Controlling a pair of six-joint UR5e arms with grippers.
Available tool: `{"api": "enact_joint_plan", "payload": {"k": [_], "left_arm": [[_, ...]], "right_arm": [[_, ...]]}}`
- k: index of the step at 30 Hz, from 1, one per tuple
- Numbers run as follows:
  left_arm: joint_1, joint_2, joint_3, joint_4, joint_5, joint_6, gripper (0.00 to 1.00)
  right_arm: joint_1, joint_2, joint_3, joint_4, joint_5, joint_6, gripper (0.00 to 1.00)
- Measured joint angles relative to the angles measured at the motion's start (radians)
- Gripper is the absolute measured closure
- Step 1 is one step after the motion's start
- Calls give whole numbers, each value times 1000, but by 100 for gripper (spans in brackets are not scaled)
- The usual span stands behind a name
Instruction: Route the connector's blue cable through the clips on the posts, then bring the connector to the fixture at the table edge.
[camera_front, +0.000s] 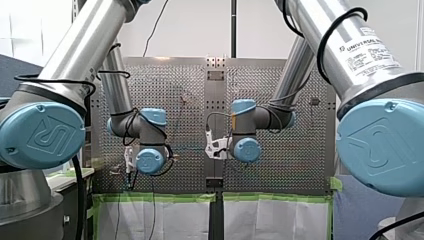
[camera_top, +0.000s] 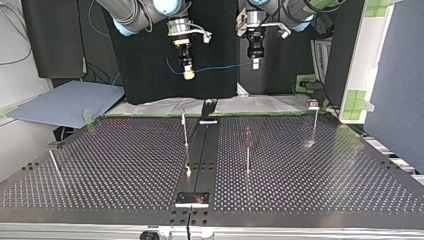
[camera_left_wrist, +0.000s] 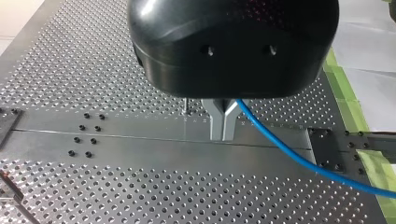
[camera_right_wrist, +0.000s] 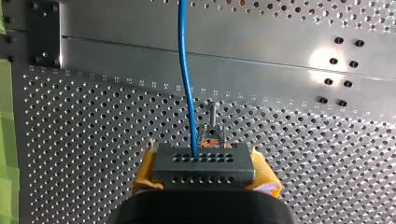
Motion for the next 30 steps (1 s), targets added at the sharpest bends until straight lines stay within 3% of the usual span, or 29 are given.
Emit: {"api": "enact_joint_plan", "payload": {"k": [6,10,14,23,30], "left_arm": [[-10,-10,9,9,-5,1,100],[-38,-10,37,10,-12,-19,100],[-66,19,58,-19,-18,-40,100],[-59,97,68,-73,-42,-39,100],[-39,154,86,-107,-70,-23,100]], "right_arm": [[-2,2,-2,2,-1,2,98],[-22,25,-26,26,-2,22,98],[-25,29,-56,56,-2,46,98],[-29,-35,-102,128,-4,115,98],[-33,-94,-115,143,-7,134,98]]}}
